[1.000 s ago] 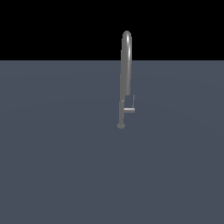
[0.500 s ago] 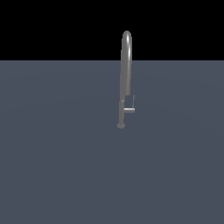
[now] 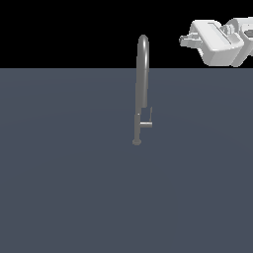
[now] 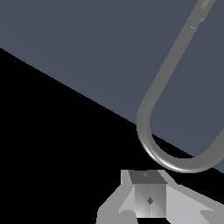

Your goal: Turn on the faucet by rotating a designated handle.

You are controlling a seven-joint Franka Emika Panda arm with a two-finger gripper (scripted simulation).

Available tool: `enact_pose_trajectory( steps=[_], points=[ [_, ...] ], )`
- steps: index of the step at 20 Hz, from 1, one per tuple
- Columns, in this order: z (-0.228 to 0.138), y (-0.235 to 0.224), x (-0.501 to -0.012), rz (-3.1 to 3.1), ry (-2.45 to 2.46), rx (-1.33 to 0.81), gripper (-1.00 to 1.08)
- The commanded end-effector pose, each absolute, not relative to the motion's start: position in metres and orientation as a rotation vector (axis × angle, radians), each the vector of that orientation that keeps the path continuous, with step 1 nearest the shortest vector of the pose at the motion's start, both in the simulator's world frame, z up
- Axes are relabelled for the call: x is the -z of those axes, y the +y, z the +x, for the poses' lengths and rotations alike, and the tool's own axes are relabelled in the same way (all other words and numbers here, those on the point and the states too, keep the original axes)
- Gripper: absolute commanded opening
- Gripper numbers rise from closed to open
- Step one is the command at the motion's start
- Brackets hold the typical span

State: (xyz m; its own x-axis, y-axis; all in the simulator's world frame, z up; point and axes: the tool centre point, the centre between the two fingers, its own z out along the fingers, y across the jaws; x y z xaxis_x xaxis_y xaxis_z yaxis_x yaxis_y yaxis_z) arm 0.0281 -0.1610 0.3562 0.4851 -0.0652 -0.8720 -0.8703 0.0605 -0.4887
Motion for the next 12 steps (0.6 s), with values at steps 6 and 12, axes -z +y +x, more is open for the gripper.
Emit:
enact_pose_trajectory(
  steps=[6,12],
  points=[
    [0.059,-0.121,-0.256,-1.284,1.044,-0.987,-1.00],
    [0.067,-0.096,-0.202,-1.240,1.130,-1.106,-1.00]
  ],
)
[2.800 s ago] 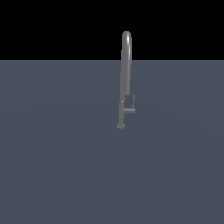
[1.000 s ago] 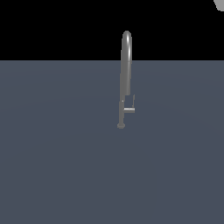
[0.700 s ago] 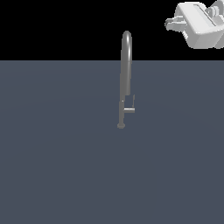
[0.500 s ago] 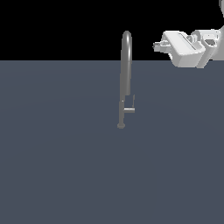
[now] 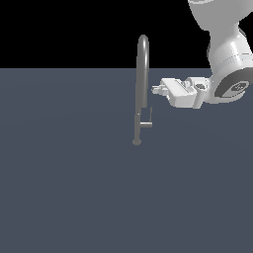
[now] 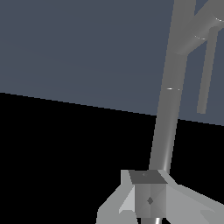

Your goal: Turn on the faucet by rotating a designated handle.

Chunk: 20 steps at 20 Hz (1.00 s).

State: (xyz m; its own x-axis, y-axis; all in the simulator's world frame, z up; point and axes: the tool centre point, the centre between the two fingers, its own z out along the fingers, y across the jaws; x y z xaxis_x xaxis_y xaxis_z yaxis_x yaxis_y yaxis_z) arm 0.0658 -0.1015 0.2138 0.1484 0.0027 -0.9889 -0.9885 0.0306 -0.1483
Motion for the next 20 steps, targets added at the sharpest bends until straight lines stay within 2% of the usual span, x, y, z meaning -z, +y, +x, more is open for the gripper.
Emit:
enact_pose_trajectory(
  steps=[1,10,20],
  points=[
    [0.068,-0.093,-0.195,-1.235,1.141,-1.120,-1.00],
    [0.070,-0.078,-0.165,-1.215,1.191,-1.183,-1.00],
    [0.069,-0.088,-0.152,-1.191,1.216,-1.182,-1.00]
  ],
)
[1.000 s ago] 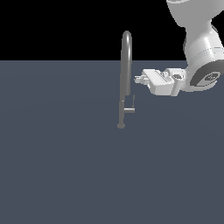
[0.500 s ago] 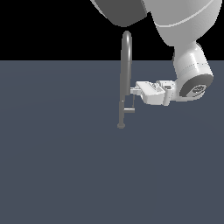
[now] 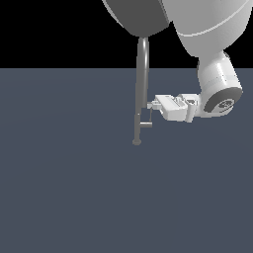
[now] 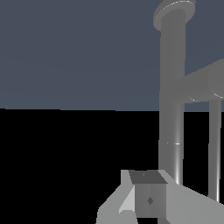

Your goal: Turn on the faucet by rotating a designated handle.

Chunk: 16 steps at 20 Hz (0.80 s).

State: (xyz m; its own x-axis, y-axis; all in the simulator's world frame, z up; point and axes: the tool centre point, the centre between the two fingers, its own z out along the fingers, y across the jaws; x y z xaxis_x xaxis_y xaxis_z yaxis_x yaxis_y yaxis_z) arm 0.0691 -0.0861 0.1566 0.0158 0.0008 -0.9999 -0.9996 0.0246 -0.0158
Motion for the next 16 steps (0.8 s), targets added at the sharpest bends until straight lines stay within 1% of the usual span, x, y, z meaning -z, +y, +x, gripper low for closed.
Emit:
enact_pose_trajectory(
  steps=[1,8,16],
  points=[
    [0.069,-0.089,-0.150,-1.188,1.220,-1.183,-1.00],
    [0.068,-0.090,-0.148,-1.184,1.225,-1.185,-1.00],
    [0.051,-0.089,-0.154,-1.184,1.225,-1.185,-1.00]
  ],
)
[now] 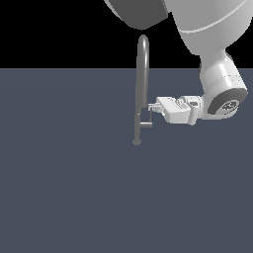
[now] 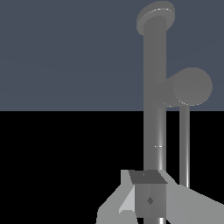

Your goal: Turn on the faucet by rotating a designated handle.

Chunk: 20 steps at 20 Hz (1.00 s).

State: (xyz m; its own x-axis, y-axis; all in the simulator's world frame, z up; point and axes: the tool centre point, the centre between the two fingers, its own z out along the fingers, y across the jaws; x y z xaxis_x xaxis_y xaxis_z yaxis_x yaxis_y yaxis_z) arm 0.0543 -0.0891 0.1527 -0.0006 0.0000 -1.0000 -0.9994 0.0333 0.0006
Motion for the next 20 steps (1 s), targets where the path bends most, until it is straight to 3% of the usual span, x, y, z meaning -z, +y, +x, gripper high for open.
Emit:
enact_pose_trajectory(
  steps=[1,20],
  points=[
    [0.048,-0.089,-0.155,-1.184,1.225,-1.185,-1.00],
    [0.007,-0.088,-0.154,-1.184,1.225,-1.185,-1.00]
  ],
)
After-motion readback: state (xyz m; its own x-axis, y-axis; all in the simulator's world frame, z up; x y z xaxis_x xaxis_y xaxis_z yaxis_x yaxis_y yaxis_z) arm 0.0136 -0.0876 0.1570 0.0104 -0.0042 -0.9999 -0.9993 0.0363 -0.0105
